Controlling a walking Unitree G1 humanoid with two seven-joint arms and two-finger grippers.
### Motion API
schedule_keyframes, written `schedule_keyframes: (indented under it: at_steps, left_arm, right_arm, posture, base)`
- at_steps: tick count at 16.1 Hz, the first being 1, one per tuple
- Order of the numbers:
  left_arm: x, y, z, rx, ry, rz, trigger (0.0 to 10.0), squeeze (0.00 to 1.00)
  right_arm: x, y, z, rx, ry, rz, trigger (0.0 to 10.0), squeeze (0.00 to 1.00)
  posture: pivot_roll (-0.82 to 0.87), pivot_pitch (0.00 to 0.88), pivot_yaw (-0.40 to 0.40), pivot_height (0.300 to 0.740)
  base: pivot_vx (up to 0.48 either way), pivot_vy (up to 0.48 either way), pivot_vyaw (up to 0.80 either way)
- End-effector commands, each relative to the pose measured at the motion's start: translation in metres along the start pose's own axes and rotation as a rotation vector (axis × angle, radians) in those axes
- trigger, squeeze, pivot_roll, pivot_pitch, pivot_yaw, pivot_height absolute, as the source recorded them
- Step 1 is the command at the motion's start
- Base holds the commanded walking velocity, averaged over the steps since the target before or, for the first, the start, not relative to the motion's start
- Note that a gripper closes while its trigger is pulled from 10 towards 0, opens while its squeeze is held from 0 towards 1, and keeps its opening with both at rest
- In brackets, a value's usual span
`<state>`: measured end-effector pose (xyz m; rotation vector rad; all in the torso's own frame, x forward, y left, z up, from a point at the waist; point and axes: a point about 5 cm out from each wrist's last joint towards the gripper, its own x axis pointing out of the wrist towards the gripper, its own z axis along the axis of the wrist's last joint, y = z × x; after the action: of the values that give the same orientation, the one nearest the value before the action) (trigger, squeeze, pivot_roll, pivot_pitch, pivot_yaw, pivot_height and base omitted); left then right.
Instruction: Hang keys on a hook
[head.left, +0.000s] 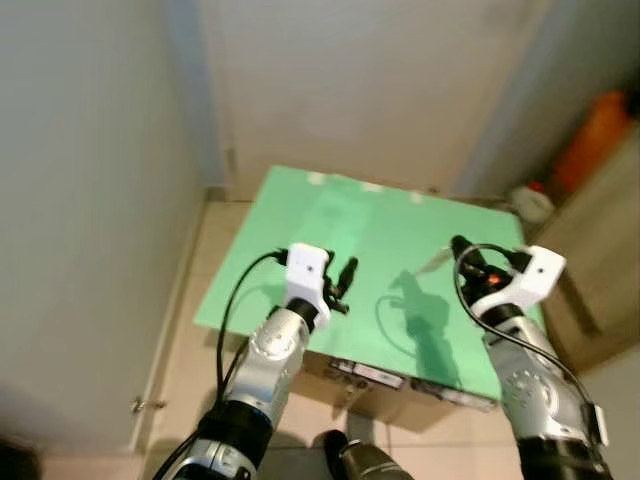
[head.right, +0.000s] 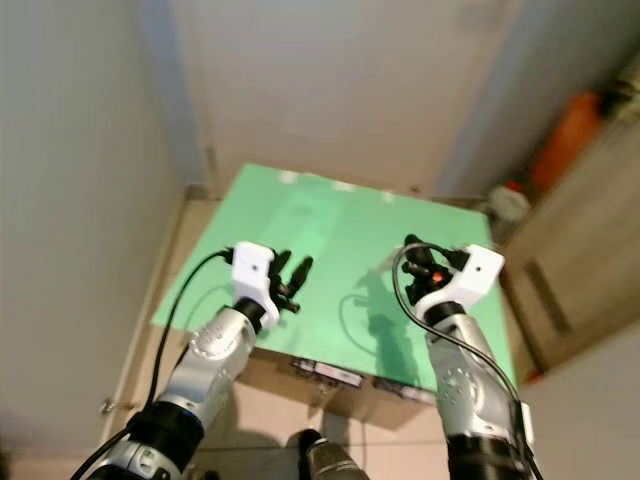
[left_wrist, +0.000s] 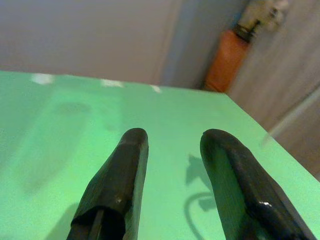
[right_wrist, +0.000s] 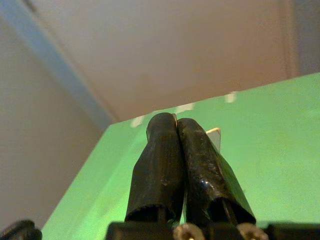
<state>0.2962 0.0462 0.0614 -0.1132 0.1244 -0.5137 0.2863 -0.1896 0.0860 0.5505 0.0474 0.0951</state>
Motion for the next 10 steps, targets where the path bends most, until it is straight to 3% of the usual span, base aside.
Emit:
schedule_keyframes:
  at_steps: [1,5,10]
  left_arm:
    - [0.003,-0.001,0.002,0.024,-0.005,-0.015,10.0,0.0]
    - [-0.006,0.029,-0.004,0.044,0.029,0.037,10.0,0.0]
    - [-0.016,0.046,-0.014,0.029,0.06,0.073,10.0,0.0]
  right_arm:
    - [0.004,-0.001,-0.002,-0.008,-0.01,-0.004,10.0,0.0]
    - [0.017,0.019,-0.016,0.012,-0.005,0.052,10.0,0.0]
    - [0.017,0.021,-0.027,0.024,-0.02,0.05,10.0,0.0]
  posture:
    - [-0.09,0.0,-0.041,0.74]
    - [-0.05,0.0,-0.007,0.74]
    - [-0.05,0.0,0.015,0.74]
  base:
    - [0.0,0.0,-0.79]
    - [0.0,0.0,-0.79]
    - [0.0,0.0,-0.79]
